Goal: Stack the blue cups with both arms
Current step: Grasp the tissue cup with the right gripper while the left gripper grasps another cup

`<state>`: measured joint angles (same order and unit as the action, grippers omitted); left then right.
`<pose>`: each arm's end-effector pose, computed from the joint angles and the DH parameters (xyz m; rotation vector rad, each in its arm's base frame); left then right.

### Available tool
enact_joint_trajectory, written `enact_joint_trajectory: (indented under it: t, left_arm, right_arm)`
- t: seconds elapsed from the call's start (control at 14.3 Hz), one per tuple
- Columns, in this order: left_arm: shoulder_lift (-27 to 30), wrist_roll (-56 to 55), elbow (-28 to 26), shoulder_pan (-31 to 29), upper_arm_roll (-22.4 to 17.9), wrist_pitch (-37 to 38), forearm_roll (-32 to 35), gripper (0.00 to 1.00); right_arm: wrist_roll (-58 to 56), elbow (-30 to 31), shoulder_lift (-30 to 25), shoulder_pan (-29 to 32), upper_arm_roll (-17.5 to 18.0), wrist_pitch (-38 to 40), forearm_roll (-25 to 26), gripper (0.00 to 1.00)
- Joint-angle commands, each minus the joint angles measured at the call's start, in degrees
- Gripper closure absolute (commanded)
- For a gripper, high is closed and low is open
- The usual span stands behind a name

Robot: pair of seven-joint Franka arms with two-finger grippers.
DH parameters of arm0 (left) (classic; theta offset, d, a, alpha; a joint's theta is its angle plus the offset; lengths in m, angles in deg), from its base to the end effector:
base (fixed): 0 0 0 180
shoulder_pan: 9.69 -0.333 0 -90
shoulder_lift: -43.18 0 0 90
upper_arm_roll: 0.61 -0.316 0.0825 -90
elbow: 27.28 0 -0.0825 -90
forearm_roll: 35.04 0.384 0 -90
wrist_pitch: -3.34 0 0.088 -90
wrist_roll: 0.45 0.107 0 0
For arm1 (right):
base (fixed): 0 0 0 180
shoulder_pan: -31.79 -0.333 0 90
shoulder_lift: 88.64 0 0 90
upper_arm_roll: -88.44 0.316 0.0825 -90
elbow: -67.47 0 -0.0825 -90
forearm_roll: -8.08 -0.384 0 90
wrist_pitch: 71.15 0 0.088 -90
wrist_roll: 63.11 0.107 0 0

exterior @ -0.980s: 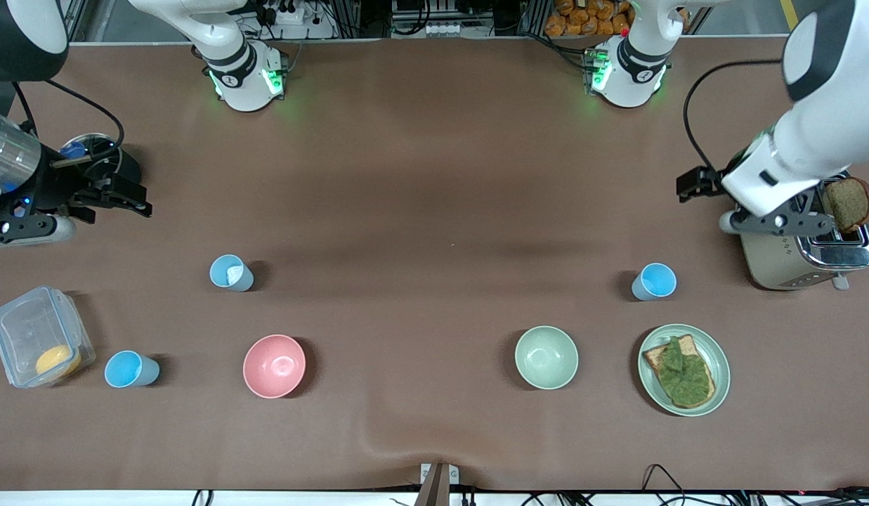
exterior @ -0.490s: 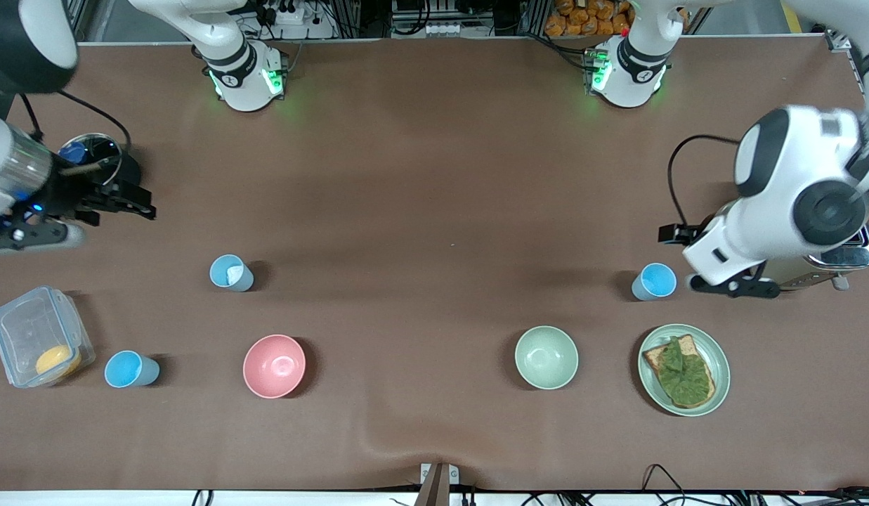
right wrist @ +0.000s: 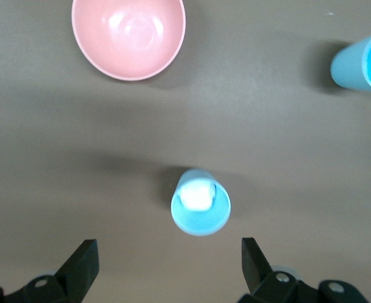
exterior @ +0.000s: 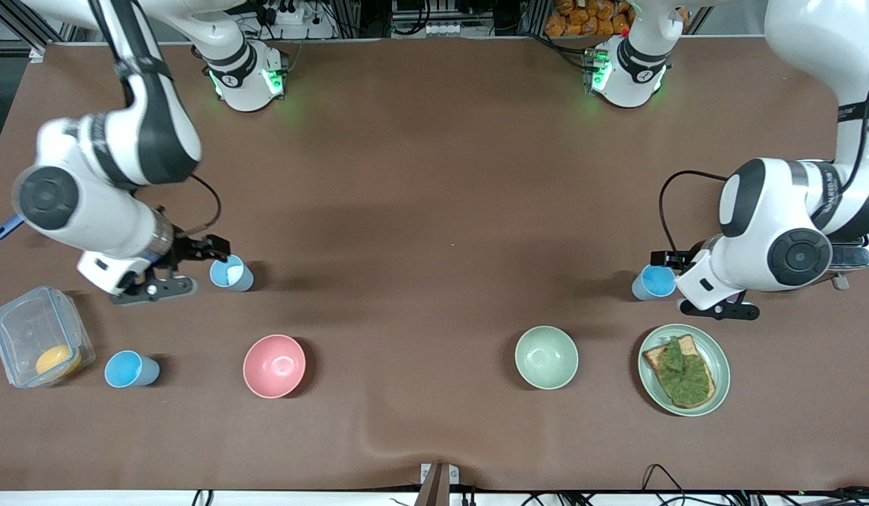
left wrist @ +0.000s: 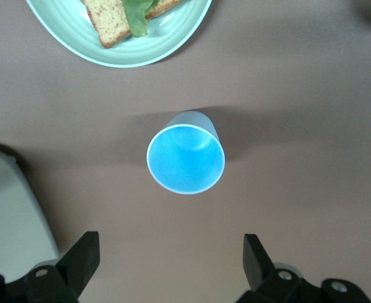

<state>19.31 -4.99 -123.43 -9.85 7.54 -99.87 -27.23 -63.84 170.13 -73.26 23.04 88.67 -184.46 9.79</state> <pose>0.6271 -0.0683 0.3424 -3.0085 0.1611 0.4229 0.6127 0.0947 0.3942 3.0945 0.2829 -0.1251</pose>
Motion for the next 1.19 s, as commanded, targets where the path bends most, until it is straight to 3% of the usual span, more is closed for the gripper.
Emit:
enact_joint_trajectory:
  t: [0.0,0.21,0.49,0.84,0.91,0.98,1.05,1.12]
  left_arm:
    - [1.98,0.94,-4.92,-1.51,0.47,-4.79,-0.43,0.0]
    - [1.98,1.21,-8.52,-1.78,0.47,-11.29,-0.43,0.0]
    - [0.32,1.29,-11.07,-2.4,0.47,-17.98,-0.34,0.0]
    - [-1.88,1.82,-12.13,-3.01,0.38,-19.4,-0.26,0.0]
    - [-2.06,1.82,-12.13,-3.01,0.38,-19.4,-0.26,0.0]
    - [-2.24,1.82,-12.05,-3.01,0.38,-19.49,-0.26,0.0]
    - [-2.24,1.82,-12.05,-3.01,0.38,-19.49,-0.26,0.0]
    - [-2.24,1.82,-12.05,-3.1,0.38,-19.49,-0.26,0.0]
  right_arm:
    - [1.51,4.12,1.57,0.13,-0.23,-6.56,2.41,0.0]
    - [2.48,4.82,5.44,-0.21,-0.31,-7.63,3.12,0.0]
    - [5.81,9.66,5.54,-0.3,-0.23,-8.69,3.21,0.0]
    - [9.25,13.35,7.11,-2.41,-0.23,-16.14,3.21,0.0]
    - [9.25,13.53,7.47,-2.41,-0.23,-16.94,3.29,0.37]
    - [9.25,13.27,8.08,-2.67,-0.31,-17.12,4.16,0.57]
    - [9.25,13.09,8.17,-2.76,-0.31,-17.3,5.74,0.71]
    - [9.25,13.09,8.35,-2.42,-0.23,-17.82,6.8,0.79]
